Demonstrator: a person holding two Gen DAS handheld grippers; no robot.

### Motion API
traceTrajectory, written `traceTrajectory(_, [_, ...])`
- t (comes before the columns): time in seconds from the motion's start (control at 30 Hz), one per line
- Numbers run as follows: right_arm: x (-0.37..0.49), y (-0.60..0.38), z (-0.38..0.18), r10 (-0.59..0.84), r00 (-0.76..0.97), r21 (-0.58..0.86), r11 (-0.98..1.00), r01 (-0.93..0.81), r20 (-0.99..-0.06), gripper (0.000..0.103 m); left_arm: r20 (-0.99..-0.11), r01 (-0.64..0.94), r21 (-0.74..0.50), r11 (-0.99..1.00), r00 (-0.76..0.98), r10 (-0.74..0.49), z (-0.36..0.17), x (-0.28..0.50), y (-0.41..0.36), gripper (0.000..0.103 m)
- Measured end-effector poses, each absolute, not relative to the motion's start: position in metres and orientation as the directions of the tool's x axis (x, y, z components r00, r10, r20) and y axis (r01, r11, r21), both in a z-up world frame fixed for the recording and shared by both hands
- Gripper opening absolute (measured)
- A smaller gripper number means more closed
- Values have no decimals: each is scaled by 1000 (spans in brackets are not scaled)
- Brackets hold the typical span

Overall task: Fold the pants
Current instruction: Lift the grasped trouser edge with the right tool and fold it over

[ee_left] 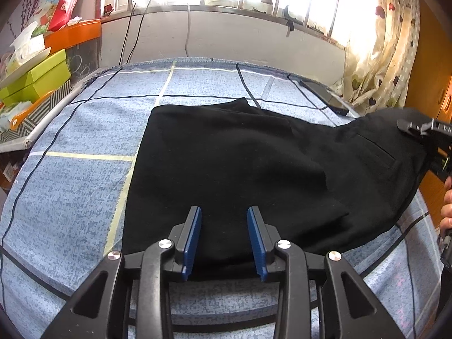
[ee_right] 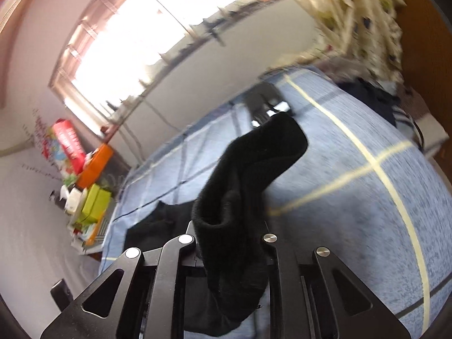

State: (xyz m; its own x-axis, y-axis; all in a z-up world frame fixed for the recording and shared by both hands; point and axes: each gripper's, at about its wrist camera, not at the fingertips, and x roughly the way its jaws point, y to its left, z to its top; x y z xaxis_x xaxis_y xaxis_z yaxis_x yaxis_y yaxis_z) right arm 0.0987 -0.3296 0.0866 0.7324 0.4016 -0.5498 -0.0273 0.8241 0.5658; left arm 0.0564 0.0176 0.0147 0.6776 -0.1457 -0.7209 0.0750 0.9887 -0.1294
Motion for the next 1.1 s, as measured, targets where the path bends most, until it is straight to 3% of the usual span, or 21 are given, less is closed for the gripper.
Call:
traceTrajectory(0.57, [128, -207, 125, 569, 641, 518, 802, -297, -515, 17, -691, -19, -163, 986, 716, -100, 25, 30, 64, 36])
traceTrajectory(0.8, [131, -139, 107, 609, 548, 459, 793, -400, -574, 16, -688, -72, -169, 983, 723, -65, 23, 19, 85, 36])
traceTrajectory(1.1, [116, -69, 55, 539, 471, 299, 818, -492, -698, 18, -689, -160, -175, 971, 724, -5, 21, 10, 118, 36])
